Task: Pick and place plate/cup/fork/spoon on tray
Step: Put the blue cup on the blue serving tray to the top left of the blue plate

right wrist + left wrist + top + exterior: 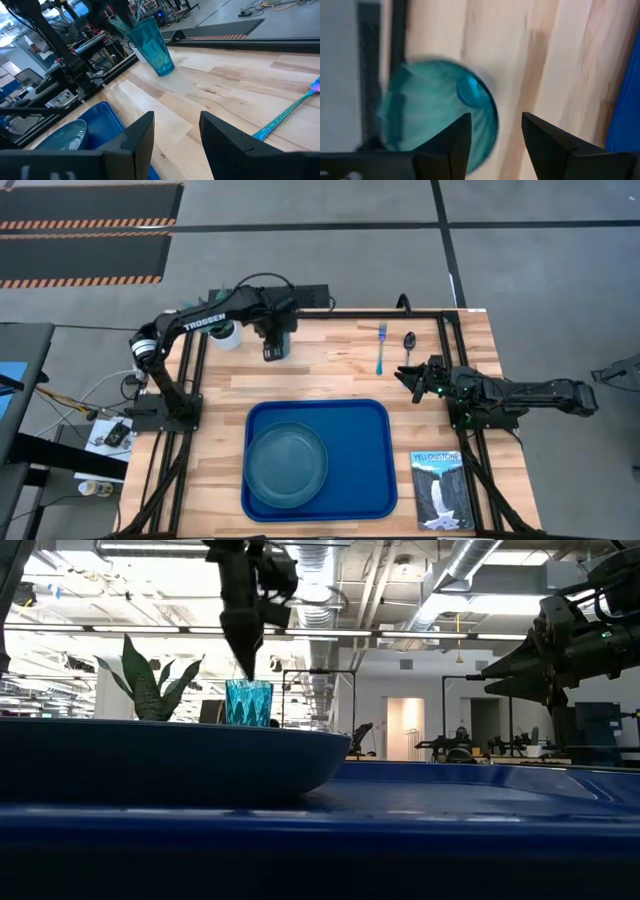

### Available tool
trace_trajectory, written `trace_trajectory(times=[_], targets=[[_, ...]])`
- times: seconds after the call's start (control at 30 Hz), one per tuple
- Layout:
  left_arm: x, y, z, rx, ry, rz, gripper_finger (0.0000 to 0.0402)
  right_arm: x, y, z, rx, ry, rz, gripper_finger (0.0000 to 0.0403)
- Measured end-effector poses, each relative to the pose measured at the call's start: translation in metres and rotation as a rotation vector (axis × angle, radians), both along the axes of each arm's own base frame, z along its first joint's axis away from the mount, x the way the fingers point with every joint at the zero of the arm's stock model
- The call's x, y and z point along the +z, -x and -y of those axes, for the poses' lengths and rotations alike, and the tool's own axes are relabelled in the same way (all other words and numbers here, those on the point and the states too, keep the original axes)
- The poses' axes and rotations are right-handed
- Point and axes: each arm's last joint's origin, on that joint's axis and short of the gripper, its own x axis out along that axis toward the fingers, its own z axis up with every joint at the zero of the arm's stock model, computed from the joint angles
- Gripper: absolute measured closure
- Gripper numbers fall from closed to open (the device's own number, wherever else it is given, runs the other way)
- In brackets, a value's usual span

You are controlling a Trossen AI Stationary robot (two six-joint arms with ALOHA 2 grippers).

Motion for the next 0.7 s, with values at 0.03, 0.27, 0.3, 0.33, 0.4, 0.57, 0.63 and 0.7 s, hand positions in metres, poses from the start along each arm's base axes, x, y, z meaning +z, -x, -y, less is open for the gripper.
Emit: trace_trajectory(times=[0.03, 0.27, 0.3, 0.33, 0.4, 0.57, 0.63, 0.7], targets=[[-0.006, 0.002, 0.001, 0.007, 0.006, -0.022, 0.0239, 0.000, 0.000, 0.000, 0.000, 0.000, 0.000, 0.0221], [-0.032, 0.004, 0.004, 0.025, -0.109, -0.130, 0.0261, 0.000, 0.000, 0.000, 0.000, 0.000, 0.000, 0.0221], [-0.032, 0.004, 0.004, 0.023, -0.115, -0.132, 0.0273, 0.000, 0.000, 0.000, 0.000, 0.000, 0.000, 0.0221], [-0.032, 0.003, 0.004, 0.021, -0.121, -0.129, 0.0290, 0.000, 0.000, 0.000, 0.000, 0.000, 0.000, 0.0221], [-0.032, 0.002, 0.004, 0.019, -0.127, -0.118, 0.0326, 0.000, 0.000, 0.000, 0.000, -0.001, 0.000, 0.0221], [-0.032, 0.001, 0.007, 0.012, -0.127, -0.123, 0.0393, 0.000, 0.000, 0.000, 0.000, -0.001, 0.000, 0.0221], [-0.030, 0.000, 0.012, 0.003, -0.124, -0.124, 0.0396, 0.000, 0.000, 0.000, 0.000, -0.001, 0.000, 0.0221], [-0.022, -0.003, 0.020, -0.002, -0.119, -0.120, 0.0399, 0.000, 0.000, 0.000, 0.000, -0.001, 0.000, 0.0221]])
